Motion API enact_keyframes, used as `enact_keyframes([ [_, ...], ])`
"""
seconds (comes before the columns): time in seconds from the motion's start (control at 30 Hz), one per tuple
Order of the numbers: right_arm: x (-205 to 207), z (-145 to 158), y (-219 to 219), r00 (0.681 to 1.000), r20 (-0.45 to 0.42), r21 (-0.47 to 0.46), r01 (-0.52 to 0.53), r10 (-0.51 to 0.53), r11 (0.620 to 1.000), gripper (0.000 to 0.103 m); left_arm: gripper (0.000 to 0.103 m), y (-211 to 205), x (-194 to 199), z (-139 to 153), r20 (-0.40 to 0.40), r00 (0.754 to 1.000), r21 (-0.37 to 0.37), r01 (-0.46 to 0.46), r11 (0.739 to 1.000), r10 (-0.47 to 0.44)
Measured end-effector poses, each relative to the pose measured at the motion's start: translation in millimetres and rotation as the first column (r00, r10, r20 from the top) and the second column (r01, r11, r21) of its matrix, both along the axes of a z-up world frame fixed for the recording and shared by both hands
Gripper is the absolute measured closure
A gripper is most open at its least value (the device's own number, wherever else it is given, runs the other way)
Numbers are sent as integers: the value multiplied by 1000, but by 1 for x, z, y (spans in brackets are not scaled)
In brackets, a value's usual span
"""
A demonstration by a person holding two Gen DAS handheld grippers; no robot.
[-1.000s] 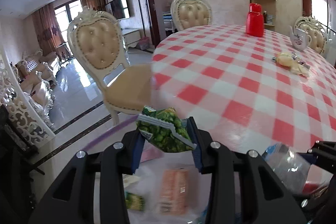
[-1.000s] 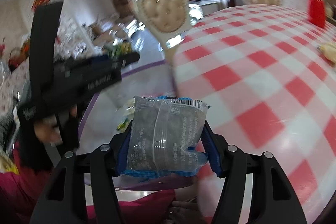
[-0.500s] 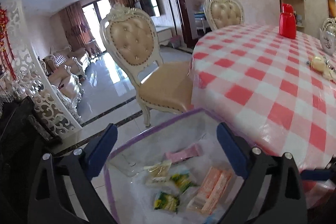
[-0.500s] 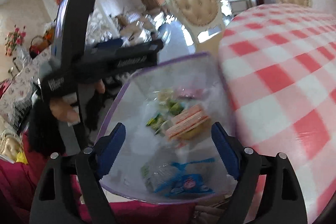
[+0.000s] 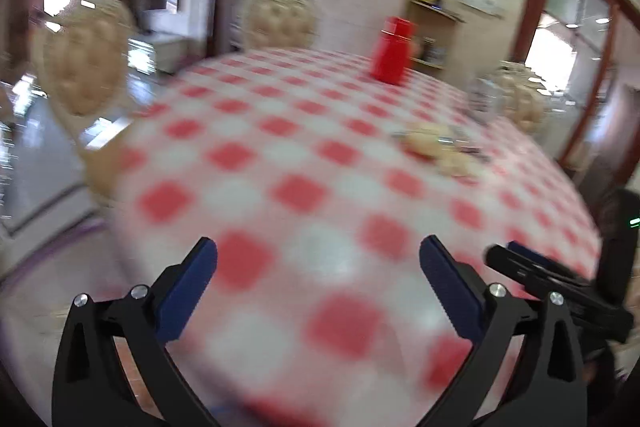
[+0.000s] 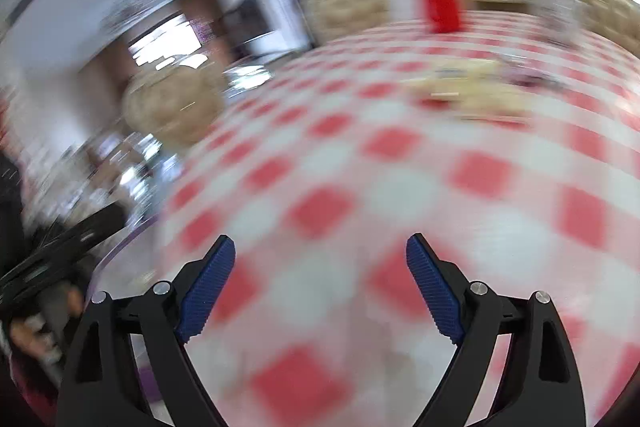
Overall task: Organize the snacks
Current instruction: 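Grasp the clear yellow cake pack with the right tool while the left tool grasps the cream bun pack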
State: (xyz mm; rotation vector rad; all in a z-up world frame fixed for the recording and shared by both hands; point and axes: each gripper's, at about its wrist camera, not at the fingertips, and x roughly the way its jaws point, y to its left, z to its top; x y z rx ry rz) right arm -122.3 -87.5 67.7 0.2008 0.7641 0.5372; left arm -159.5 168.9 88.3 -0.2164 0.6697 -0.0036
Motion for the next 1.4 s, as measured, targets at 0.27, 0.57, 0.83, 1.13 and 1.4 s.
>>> enact_keyframes([
  [0.27, 61, -20, -128, 942, -38, -16, 334, -335, 942, 18, 2, -93, 141, -26, -48, 998, -54, 47, 997, -50],
  [0.57, 164, -31, -136, 927, -87, -98, 358, -366, 929, 18, 2, -74, 262, -59, -130, 974, -381, -222, 897, 186],
  [0.83, 233, -38, -92, 946, -53, -205, 304, -321, 930, 18, 2, -70, 299, -65, -79, 976, -350, -217, 911, 203],
  [1.13, 260, -52, -66, 966, -62, -420, 203, -251, 885, 54, 2, -87, 298, -62, -69, 990, -304, -135, 943, 120],
  [1.4, 247, -46, -125, 943, -118, -304, 263, -310, 916, 67, 2, -113, 311, -59, -105, 989, -231, -128, 964, 106],
])
